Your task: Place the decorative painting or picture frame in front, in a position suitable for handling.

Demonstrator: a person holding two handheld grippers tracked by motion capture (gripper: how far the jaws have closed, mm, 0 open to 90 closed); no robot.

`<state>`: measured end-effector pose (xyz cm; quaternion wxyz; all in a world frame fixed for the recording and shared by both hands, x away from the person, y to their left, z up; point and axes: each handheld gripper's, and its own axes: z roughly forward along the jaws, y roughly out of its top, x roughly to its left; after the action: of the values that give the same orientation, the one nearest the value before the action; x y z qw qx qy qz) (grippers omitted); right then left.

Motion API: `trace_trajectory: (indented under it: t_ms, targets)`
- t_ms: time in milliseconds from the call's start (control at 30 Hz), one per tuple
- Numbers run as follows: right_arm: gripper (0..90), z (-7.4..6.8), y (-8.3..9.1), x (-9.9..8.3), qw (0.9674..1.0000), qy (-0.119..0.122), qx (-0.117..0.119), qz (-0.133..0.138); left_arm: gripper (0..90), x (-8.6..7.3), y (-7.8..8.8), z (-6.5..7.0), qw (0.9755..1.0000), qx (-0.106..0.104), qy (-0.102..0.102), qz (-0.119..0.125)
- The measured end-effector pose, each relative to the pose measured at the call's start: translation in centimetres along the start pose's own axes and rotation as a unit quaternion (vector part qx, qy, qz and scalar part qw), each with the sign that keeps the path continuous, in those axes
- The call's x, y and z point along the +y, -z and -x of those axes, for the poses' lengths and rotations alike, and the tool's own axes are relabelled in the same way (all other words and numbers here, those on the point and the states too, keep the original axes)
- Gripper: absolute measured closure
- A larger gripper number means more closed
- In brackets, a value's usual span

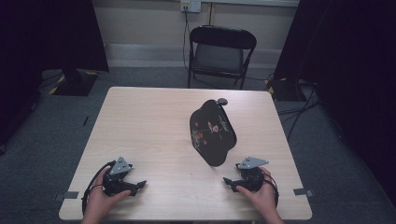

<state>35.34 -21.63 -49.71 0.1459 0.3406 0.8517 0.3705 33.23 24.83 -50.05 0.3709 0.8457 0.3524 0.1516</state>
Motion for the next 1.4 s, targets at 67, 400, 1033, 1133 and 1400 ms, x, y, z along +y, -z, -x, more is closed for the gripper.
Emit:
trace_trajectory:
  t_ms: [67,400,1033,1133,1400]
  targets:
    - [22.0,0.0,0.0,0.1,1.0,0.0,0.001,-0.004,12.5,0.0,0.0,0.0,1.0,0.001,0.0,0.0]
    - [24.7,1.8,0.0,1.0,0.9994,-0.031,-0.002,0.014,12.5,0.0,0.0,0.0,1.0,0.0,0.0,0.0]
    - [43.0,7.6,-2.2,5.1,0.9993,0.003,-0.036,0.014,12.5,0.0,0.0,0.0,1.0,-0.001,0.001,0.0]
    - [47.2,8.0,-2.6,6.0,0.9989,0.008,-0.044,0.012,12.5,0.0,0.0,0.0,1.0,-0.001,0.001,0.0]
    - [49.0,9.3,-4.4,7.7,0.9992,0.0,-0.039,0.007,12.5,0.0,0.0,0.0,1.0,-0.001,0.001,0.0]
